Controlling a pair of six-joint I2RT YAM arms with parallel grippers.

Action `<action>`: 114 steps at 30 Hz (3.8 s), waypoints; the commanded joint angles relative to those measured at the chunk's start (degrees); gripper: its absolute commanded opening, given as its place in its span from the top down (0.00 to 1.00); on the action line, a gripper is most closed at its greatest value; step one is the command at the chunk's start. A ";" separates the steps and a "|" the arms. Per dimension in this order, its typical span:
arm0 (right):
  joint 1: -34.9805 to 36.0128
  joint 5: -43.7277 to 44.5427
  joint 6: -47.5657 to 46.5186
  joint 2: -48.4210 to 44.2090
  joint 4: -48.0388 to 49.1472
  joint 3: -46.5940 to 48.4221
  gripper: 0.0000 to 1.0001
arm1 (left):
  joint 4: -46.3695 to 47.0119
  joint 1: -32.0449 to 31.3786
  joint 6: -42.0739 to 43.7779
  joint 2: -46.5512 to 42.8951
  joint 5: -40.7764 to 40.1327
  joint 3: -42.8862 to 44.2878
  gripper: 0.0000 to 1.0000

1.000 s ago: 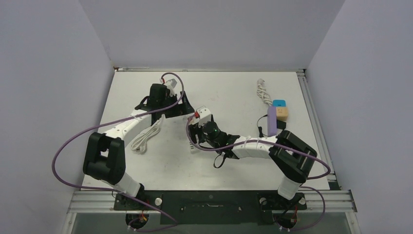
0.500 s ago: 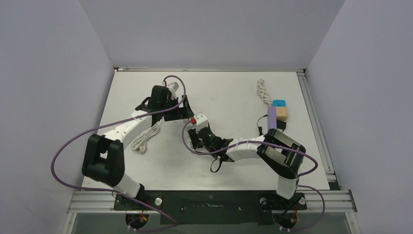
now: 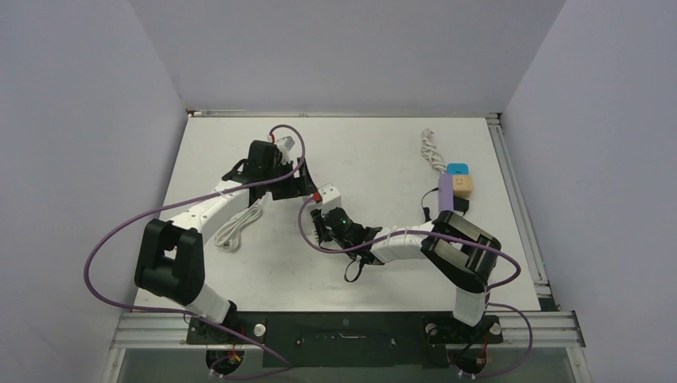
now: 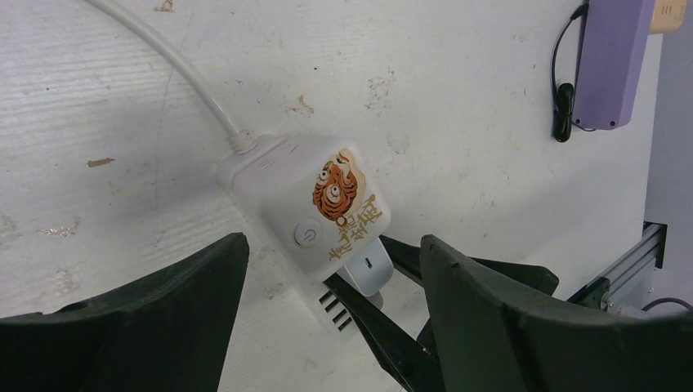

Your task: Pull the plug off the socket

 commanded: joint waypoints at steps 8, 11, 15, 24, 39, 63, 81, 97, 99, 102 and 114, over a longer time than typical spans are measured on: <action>0.03 -0.73 1.66 0.11 5.00 -0.03 0.59 | -0.25 -0.34 1.28 3.23 -0.89 2.43 0.34; 0.05 -0.09 1.77 0.04 4.74 0.23 0.52 | -1.89 -0.74 2.66 3.80 -3.77 2.48 0.36; 0.07 0.35 1.80 0.00 4.34 0.64 0.52 | -2.44 -1.01 3.12 4.33 -4.35 1.05 0.38; -0.35 1.70 2.43 0.22 3.54 0.44 0.65 | -2.84 -1.81 2.83 6.78 -3.17 1.29 0.45; -5.50 -4.18 7.08 -0.72 4.86 -2.99 0.78 | -4.82 -2.56 3.09 9.04 -3.77 0.48 0.50; 1.88 10.29 -0.71 0.17 -0.18 1.11 0.84 | -5.07 -2.69 2.07 12.60 -2.20 1.66 0.60; -4.01 -0.54 4.86 -1.98 2.64 -2.22 0.91 | -6.15 -2.86 1.90 16.52 -2.94 2.99 0.70; -0.39 7.30 2.46 -1.56 -0.88 0.08 0.94 | -6.48 -3.11 2.15 17.12 -3.31 3.63 0.70; -1.95 4.44 4.37 -2.03 -0.23 -0.68 0.94 | -6.60 -3.13 2.23 17.35 -3.50 3.63 0.71; -4.79 -0.99 6.85 -2.71 1.58 -2.28 0.94 | -6.77 -3.22 2.32 17.69 -3.56 3.80 0.71; -4.15 0.92 4.87 -3.21 1.60 -2.35 0.94 | -7.05 -3.39 2.59 18.40 -4.02 4.24 0.71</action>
